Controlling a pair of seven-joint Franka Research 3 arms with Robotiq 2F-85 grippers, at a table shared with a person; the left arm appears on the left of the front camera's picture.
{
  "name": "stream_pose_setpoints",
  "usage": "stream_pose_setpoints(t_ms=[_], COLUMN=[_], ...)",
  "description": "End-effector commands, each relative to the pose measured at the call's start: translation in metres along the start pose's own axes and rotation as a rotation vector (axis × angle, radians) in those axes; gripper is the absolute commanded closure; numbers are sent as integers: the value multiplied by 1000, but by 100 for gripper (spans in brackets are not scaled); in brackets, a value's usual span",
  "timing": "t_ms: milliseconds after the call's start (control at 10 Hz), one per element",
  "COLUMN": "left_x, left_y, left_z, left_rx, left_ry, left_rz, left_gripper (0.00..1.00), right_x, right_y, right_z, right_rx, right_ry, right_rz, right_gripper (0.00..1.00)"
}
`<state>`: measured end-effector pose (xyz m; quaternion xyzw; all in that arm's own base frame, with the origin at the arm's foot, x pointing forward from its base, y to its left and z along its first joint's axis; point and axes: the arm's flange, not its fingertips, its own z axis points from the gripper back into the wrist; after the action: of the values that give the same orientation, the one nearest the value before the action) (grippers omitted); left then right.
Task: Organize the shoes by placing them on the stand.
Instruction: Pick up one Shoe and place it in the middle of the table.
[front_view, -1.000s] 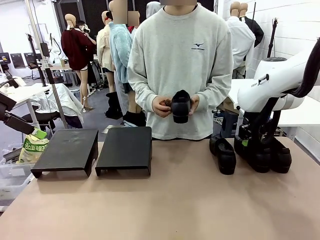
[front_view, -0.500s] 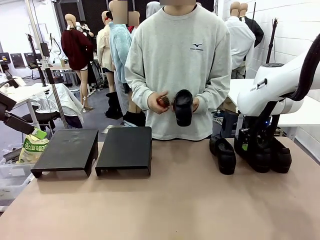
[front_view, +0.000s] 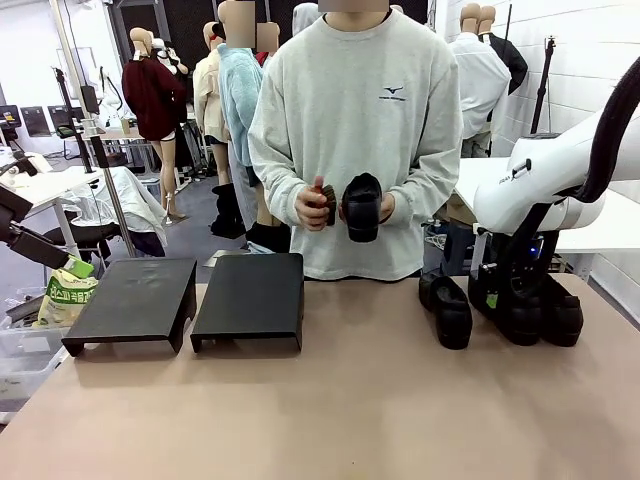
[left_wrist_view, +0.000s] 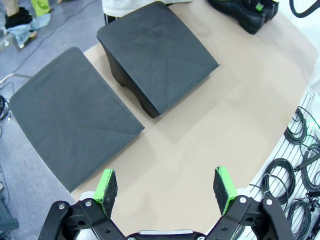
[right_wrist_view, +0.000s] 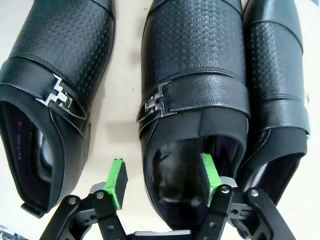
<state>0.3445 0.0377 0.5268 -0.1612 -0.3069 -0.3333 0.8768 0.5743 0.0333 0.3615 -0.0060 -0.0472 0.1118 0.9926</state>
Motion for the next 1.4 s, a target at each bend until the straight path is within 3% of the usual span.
stream_pose_setpoints(t_ms=[0, 300, 400, 900, 1000, 1300], left_x=[-2, -2, -2, -2, -2, -2], left_y=[2, 2, 2, 2, 2, 2], left_z=[1, 1, 1, 1, 1, 1], left_rx=[2, 2, 2, 2, 2, 2], left_ry=[6, 6, 6, 6, 6, 6], left_rz=[-16, -16, -16, -16, -16, -16], left_gripper=[0, 0, 0, 0, 0, 0], right_x=[9, 14, 15, 13, 8, 8], right_y=[0, 2, 3, -3, 4, 4], right_z=[-1, -5, -7, -12, -6, -6], right_rx=[20, 29, 31, 83, 32, 32], right_ry=[19, 28, 30, 42, 33, 33], right_rz=[-17, -29, -25, -51, -16, -16], right_gripper=[50, 96, 100, 100, 100, 100])
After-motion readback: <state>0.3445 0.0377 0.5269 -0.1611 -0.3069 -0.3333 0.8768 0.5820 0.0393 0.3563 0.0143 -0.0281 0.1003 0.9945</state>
